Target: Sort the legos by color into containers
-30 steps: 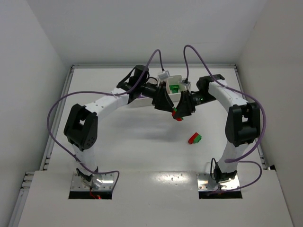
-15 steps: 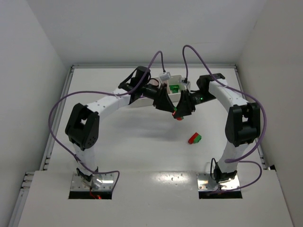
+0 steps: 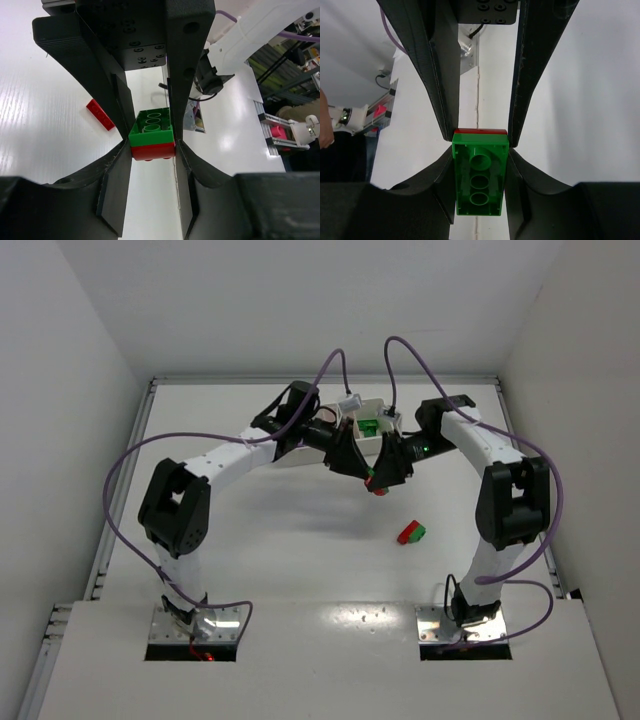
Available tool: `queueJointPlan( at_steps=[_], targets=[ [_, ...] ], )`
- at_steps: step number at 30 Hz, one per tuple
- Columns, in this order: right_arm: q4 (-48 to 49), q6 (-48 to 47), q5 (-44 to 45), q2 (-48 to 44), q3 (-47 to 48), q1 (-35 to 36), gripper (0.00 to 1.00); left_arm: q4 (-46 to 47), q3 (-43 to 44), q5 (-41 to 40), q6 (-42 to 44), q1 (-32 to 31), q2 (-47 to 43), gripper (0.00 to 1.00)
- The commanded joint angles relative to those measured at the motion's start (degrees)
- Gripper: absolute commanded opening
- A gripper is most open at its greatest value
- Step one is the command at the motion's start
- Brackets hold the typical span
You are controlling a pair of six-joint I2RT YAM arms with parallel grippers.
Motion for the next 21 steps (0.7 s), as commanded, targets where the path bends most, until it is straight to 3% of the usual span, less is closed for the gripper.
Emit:
queueJointPlan(
  at_steps=[1,10,14,15,17,21],
  targets=[
    [-1.70,-1.84,-3.28,-1.30,2.38,0.02,0.11,1.43,1.14,3.19,1.39,-1.61,0.38,0.44],
    [-1.70,-1.84,-3.28,-1.30,2.38,0.02,0.11,1.43,1.14,4.24,1.39,-2.14,0.90,0.44],
    [-1.70,-1.84,-3.81,-1.30,2.38,0.02,0.11,1.43,1.14,4.86,1.39,-2.67,1.43,0.25],
    [-1.70,-1.84,-3.81,-1.30,2.38,0.02,0.12,0.91,1.14,4.86,1.99,-2.67,1.43,0.10],
    [-1.70,-1.84,-3.81,-1.30,2.38,0.02,0.20,0.90,0.52,4.33,2.70,-2.67,0.82,0.00],
    [-1.70,-1.84,-3.28,-1.30,2.38,0.02,0.44,0.38,-1.14,2.31,4.72,-2.67,-0.77,0.00]
  ],
)
